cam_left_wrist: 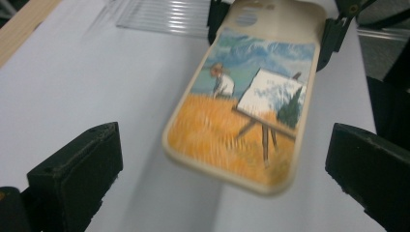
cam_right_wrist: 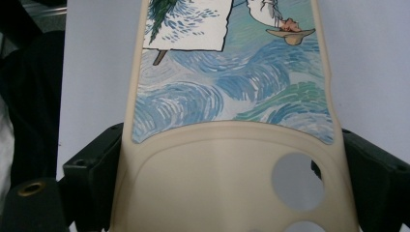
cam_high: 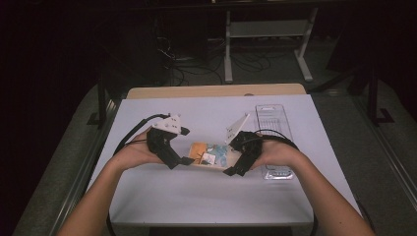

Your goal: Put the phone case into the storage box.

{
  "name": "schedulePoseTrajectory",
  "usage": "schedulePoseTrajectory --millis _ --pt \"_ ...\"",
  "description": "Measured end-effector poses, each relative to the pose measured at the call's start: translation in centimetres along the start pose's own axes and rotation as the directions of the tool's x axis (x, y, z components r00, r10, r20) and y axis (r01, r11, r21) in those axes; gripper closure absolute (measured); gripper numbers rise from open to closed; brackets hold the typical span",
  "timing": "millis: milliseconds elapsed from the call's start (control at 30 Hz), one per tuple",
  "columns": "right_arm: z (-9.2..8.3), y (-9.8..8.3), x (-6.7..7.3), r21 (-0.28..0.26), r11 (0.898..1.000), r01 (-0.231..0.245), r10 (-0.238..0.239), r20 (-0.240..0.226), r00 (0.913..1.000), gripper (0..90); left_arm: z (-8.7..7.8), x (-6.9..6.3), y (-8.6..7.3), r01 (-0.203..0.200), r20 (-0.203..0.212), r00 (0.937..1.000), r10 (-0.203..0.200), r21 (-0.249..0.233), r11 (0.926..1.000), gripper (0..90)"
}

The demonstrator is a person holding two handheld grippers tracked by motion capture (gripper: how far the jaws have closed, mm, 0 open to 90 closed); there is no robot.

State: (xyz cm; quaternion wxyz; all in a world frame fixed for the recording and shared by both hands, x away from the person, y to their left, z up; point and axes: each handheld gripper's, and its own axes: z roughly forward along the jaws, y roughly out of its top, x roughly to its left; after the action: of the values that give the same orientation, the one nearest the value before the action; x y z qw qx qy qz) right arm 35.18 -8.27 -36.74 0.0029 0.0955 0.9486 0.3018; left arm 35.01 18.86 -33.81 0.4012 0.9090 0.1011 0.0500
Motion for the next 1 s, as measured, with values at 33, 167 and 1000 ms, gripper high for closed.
schedulePoseTrajectory --millis 33,167,1000 --pt "-0.1 -0.1 0.0 -0.001 1.0 -0.004 0.004 0.006 1.0 9.3 -0.1 -0.1 -0.3 0.014 -0.004 0.9999 -0.014 -0.007 0.9999 0.0" --pt "-0.2 -0.6 -0.1 -0.009 1.0 -0.027 0.027 0.019 0.9995 9.3 -0.5 -0.3 -1.5 0.044 -0.038 0.9983 -0.045 -0.02 0.9988 0.0" --pt "-1.0 -2.3 -0.1 -0.085 0.975 -0.208 0.218 0.144 0.9652 9.2 1.4 -2.3 -4.7 0.23 -0.162 0.955 -0.249 -0.124 0.9651 0.0"
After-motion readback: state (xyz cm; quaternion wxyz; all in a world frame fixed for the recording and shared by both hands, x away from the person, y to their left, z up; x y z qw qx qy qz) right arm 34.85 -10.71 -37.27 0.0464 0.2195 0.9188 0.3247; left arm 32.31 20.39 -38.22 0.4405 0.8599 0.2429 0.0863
